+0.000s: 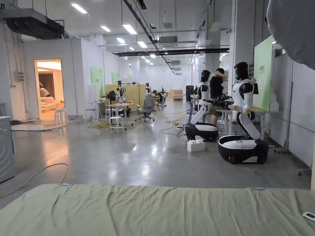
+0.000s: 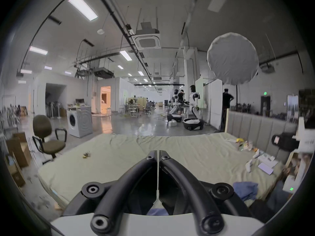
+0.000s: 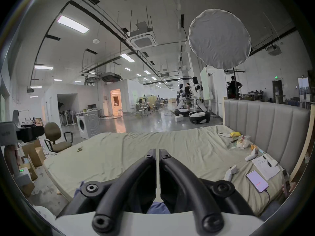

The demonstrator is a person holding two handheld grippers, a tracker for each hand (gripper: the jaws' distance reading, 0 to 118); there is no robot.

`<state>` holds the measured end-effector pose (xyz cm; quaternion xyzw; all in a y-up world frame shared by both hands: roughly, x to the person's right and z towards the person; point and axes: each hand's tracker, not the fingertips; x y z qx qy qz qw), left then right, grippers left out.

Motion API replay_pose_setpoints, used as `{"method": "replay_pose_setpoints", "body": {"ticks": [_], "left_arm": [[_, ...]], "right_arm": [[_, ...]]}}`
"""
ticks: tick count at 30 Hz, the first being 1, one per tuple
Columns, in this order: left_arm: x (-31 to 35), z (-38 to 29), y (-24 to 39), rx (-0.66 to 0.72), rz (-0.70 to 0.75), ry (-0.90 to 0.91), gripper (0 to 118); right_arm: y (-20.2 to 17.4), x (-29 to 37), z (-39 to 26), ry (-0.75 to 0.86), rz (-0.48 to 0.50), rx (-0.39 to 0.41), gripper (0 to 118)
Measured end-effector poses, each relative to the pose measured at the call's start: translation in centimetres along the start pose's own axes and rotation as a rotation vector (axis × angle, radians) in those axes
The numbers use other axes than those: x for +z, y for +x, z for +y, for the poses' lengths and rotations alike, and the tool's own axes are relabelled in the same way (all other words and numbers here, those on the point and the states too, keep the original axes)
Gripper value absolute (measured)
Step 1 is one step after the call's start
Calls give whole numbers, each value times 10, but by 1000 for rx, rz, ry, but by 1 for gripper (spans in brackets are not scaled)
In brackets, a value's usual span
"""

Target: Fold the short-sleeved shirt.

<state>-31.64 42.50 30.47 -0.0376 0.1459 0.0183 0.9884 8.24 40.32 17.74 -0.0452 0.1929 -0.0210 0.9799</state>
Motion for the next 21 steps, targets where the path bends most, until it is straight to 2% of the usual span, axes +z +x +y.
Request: {"method": "replay_pose_setpoints", "body": {"ticks": [5, 9, 13, 15, 17, 19, 20, 21], "left_arm": [[6, 5, 5, -56, -9, 16, 0], [6, 8, 4, -19, -73, 30, 0], [-7, -1, -13, 6, -92, -7, 0], [-23, -18, -34, 94, -83, -89, 0], [-48, -44, -62, 228, -89, -172, 9], [-79, -82, -94, 444, -151, -277, 19], [-96, -106, -110, 535, -163, -328, 50], [-111, -130, -124, 588, -164, -396, 75]], "right_arm": [[4, 6, 2, 5, 13, -11, 2], [0, 8, 5, 17, 2, 46, 1], [1, 6, -1, -9, 24, 7, 1], [3, 5, -8, -32, 29, -2, 1], [4, 4, -16, -64, 36, -28, 2], [6, 2, -23, -117, 47, -71, 2], [7, 2, -26, -125, 58, -75, 2], [6, 1, -27, -137, 64, -78, 2]]}}
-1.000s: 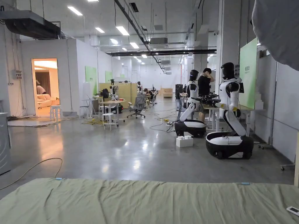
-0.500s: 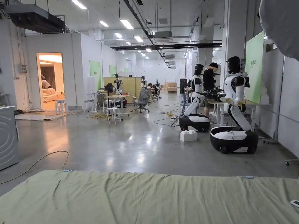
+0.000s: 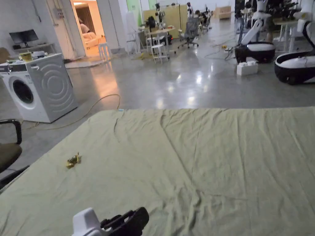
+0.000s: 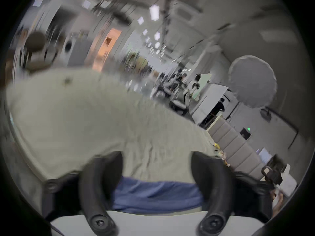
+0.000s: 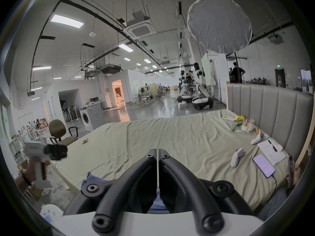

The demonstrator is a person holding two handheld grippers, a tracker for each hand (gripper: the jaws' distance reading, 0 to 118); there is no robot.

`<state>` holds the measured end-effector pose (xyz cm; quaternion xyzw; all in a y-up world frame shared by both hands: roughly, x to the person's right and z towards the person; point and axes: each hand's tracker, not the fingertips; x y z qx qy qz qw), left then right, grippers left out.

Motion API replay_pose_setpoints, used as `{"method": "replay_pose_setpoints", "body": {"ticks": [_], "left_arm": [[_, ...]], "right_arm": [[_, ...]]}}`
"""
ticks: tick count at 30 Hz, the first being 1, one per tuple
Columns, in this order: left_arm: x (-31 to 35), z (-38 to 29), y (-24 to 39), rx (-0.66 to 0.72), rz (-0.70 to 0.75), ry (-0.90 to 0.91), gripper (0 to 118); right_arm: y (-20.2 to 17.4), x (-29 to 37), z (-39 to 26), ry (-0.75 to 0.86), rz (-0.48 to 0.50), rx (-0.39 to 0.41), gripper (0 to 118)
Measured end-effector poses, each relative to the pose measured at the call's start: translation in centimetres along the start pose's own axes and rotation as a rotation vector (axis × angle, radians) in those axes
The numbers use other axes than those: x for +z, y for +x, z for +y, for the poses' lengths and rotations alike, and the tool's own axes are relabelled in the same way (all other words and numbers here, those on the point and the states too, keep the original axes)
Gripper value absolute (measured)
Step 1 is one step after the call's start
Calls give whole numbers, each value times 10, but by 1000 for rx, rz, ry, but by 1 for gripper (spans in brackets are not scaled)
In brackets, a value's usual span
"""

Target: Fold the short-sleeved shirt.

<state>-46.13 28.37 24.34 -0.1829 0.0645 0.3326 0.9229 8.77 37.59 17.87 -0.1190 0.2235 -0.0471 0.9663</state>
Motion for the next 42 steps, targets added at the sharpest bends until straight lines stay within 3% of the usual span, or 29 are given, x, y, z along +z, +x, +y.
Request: {"method": "replay_pose_setpoints", "body": {"ticks": [1, 2, 5, 7, 9, 12, 13, 15, 16, 17, 19, 21, 26, 27, 30, 34, 37, 38, 42], "left_arm": [[-13, -4, -14, 18, 42, -51, 90], [-27, -10, -31, 5, 82, -103, 96], [-61, -33, -69, 11, 195, -236, 97], [-74, -43, -89, 37, 179, -287, 97], [-83, -56, -99, 223, 48, -313, 97], [-98, -73, -106, 389, -168, -387, 96], [-93, -75, -82, 410, -191, -393, 96], [-94, -73, -65, 437, -171, -398, 84], [-97, -73, -64, 469, -170, -414, 62], [-99, -65, -73, 481, -155, -422, 12], [-104, -68, -69, 461, -66, -460, 9], [-111, -68, -76, 465, -109, -467, 9], [-75, -33, -58, 515, -45, -257, 9], [-67, -20, -56, 466, -72, -249, 9], [-46, 21, -67, 256, 38, -223, 9], [-24, 49, -45, 150, 92, -197, 9], [-39, 31, -24, 188, 18, -184, 9], [-54, 16, -3, 164, -104, -217, 9], [-120, -65, 75, 0, -153, -396, 9]], "right_arm": [[0, 0, -2, -15, 3, -4, 2], [1, 0, -5, -27, 5, -7, 2], [-1, -4, -9, -89, -5, -28, 2], [-1, -6, -14, -110, -12, -38, 2], [-1, -8, -17, -129, -16, -50, 2], [-2, -10, -19, -147, -9, -65, 2], [-2, -12, -18, -156, -7, -69, 2], [-4, -14, -19, -166, -9, -66, 2], [-5, -14, -19, -170, -11, -62, 2], [-5, -15, -19, -174, -10, -62, 2], [-6, -15, -19, -181, -9, -62, 2], [-8, -14, -19, -185, -14, -57, 2], [-5, -12, -17, -205, -25, -51, 2], [-3, -12, -17, -210, -26, -50, 2], [1, -13, -19, -213, -26, -63, 2], [5, -13, -24, -209, -13, -106, 2], [7, -15, -29, -220, -7, -145, 2], [6, -16, -30, -226, -8, -150, 2], [4, -5, -24, -217, -7, -131, 2]]}}
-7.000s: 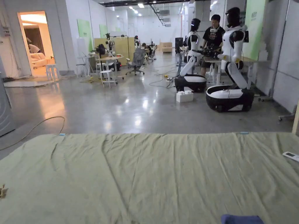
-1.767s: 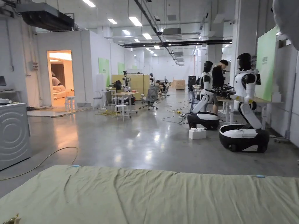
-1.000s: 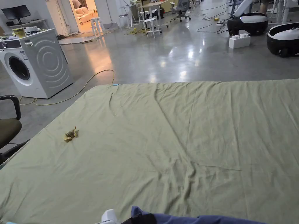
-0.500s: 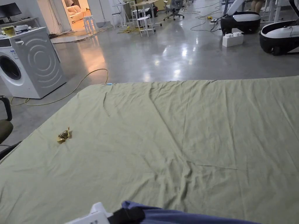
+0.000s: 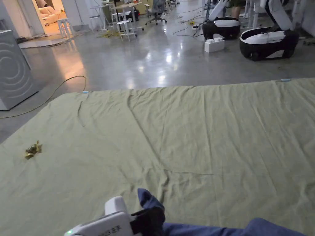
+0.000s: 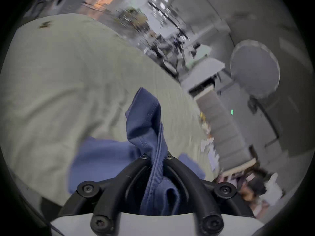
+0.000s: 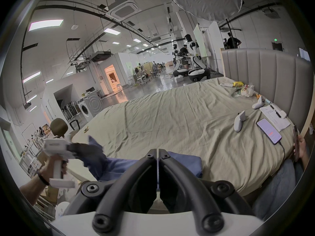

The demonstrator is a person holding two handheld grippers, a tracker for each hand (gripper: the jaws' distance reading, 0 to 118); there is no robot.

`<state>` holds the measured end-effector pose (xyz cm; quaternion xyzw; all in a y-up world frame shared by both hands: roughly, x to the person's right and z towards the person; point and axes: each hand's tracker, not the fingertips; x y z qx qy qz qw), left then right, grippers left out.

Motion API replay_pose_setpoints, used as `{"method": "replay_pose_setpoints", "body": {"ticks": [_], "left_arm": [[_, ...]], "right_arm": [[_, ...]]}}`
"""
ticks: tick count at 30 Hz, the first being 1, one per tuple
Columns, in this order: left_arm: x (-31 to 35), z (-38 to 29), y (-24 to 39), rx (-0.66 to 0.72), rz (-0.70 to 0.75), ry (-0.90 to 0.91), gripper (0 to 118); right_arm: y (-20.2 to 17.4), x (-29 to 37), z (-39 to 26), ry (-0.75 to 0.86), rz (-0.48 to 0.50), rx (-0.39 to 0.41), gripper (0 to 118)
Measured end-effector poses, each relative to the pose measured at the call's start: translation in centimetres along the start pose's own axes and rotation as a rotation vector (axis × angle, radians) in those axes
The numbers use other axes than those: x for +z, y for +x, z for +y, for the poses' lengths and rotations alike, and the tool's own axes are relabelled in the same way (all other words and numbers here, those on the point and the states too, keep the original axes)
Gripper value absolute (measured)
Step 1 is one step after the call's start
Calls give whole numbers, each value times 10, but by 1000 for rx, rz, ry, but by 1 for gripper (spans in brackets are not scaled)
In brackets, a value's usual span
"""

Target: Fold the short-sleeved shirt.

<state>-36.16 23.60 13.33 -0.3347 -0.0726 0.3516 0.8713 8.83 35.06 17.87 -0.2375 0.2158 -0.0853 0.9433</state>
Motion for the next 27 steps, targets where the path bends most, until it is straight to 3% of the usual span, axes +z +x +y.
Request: {"method": "replay_pose_setpoints", "body": {"ticks": [3, 8, 9, 11, 13, 17, 19, 20, 22, 27], "left_arm": [[-71, -32, 28, -118, 149, -163, 9], [-109, -59, 44, -163, 174, -180, 14], [-112, -57, 45, -172, 180, -187, 22], [-112, -57, 48, -164, 175, -202, 56], [-104, -48, 54, -116, 103, -226, 80], [-58, -24, 61, -146, 51, -49, 88], [-39, -16, 54, -71, 44, 4, 81], [-34, -14, 46, 5, 44, 23, 62], [-37, -18, 35, 51, 39, 26, 10], [-89, -58, 21, 87, 16, -146, 6]], "right_arm": [[6, 18, 0, 15, -8, 11, 2], [25, 37, -17, -14, -84, -27, 2], [29, 38, -21, -22, -97, -51, 2], [36, 36, -28, -32, -87, -99, 2], [43, 35, -35, -39, -38, -163, 2], [44, 32, -38, -27, -26, -189, 2], [43, 30, -38, -19, -19, -193, 2], [43, 30, -38, -16, -13, -198, 2], [44, 26, -38, -15, -6, -213, 2], [42, 27, -36, -26, -8, -214, 2]]}}
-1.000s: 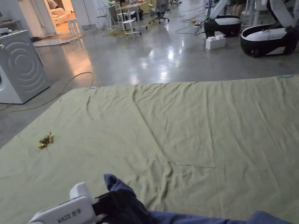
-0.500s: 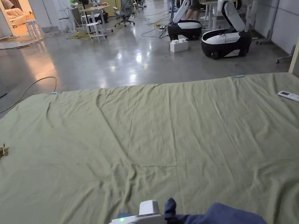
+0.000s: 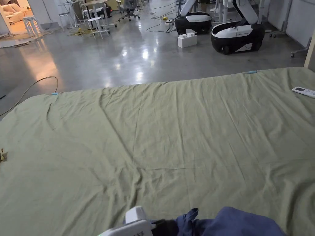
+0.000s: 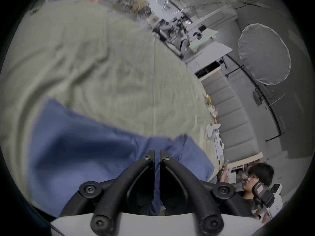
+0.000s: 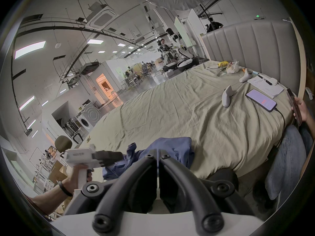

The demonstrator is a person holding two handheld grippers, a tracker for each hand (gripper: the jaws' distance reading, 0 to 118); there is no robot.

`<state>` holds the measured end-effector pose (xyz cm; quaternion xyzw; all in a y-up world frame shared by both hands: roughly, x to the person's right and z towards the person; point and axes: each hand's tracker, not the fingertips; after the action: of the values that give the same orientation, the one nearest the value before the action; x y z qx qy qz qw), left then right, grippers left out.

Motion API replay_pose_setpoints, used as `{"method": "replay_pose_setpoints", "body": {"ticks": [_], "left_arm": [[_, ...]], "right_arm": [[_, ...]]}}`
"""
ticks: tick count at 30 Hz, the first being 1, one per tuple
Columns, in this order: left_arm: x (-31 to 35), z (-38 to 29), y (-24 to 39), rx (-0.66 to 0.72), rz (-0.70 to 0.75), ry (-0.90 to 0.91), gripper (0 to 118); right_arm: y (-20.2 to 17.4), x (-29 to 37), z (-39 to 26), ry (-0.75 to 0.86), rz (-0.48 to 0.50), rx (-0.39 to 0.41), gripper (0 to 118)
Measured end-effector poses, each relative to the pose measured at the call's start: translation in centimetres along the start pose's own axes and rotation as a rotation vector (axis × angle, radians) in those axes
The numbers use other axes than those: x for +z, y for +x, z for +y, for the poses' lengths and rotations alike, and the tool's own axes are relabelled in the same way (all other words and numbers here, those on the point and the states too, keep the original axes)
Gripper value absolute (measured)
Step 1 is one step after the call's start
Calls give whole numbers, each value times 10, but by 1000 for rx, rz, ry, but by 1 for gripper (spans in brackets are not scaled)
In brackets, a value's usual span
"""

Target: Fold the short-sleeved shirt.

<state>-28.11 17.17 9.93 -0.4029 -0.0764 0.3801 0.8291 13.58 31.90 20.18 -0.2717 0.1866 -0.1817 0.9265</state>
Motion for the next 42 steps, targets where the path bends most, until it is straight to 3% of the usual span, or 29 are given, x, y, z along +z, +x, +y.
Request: {"method": "replay_pose_setpoints", "body": {"ticks": [2, 3, 5, 8, 9, 10, 12, 13, 14, 19, 22, 24, 26, 28, 31, 37, 39, 42], "left_arm": [[-29, -15, -1, 31, 12, -86, 6], [-43, -22, -1, 26, 25, -123, 6], [-54, -26, -3, -42, 70, -69, 5], [-27, -10, 0, 9, 13, -65, 6], [-11, -4, 0, -18, -15, -22, 13], [5, 0, -2, -44, -40, 20, 26], [45, 18, -18, -76, -99, 107, 82], [62, 26, -27, -52, -88, 131, 101], [77, 32, -38, -35, -81, 164, 108], [108, 46, -118, 244, -20, 211, 107], [83, 37, -151, 333, -34, 186, 93], [64, 21, -141, 359, -49, 131, 73], [50, 6, -120, 344, -130, 100, 36], [44, -2, -96, 345, -76, 103, 14], [58, -4, -88, 414, -117, 147, 12], [135, 28, -93, 304, -80, 305, 11], [167, 40, -87, 245, -7, 355, 11], [198, 54, -62, 45, 151, 361, 11]], "right_arm": [[-1, 2, 0, -5, -5, 10, 2], [19, 7, -4, -6, -9, 12, 2], [25, 9, -6, -12, -20, 25, 2], [19, 10, -6, -11, -30, 46, 2], [21, 9, -6, -15, -27, 49, 2], [23, 7, -6, -19, -22, 51, 2], [22, -1, -10, -27, -16, 58, 2], [23, -4, -10, -31, -10, 59, 2], [24, -6, -11, -35, -1, 59, 2], [13, -14, -13, -41, 36, 69, 2], [10, -12, -15, -44, 45, 81, 2], [8, -10, -17, -47, 36, 87, 2], [11, -7, -18, -49, 27, 85, 2], [10, -4, -18, -48, 13, 80, 2], [11, -2, -17, -48, -4, 80, 2], [15, -7, -15, -50, -1, 60, 2], [15, -10, -16, -48, 8, 54, 2], [14, -14, -19, -52, 28, 55, 2]]}}
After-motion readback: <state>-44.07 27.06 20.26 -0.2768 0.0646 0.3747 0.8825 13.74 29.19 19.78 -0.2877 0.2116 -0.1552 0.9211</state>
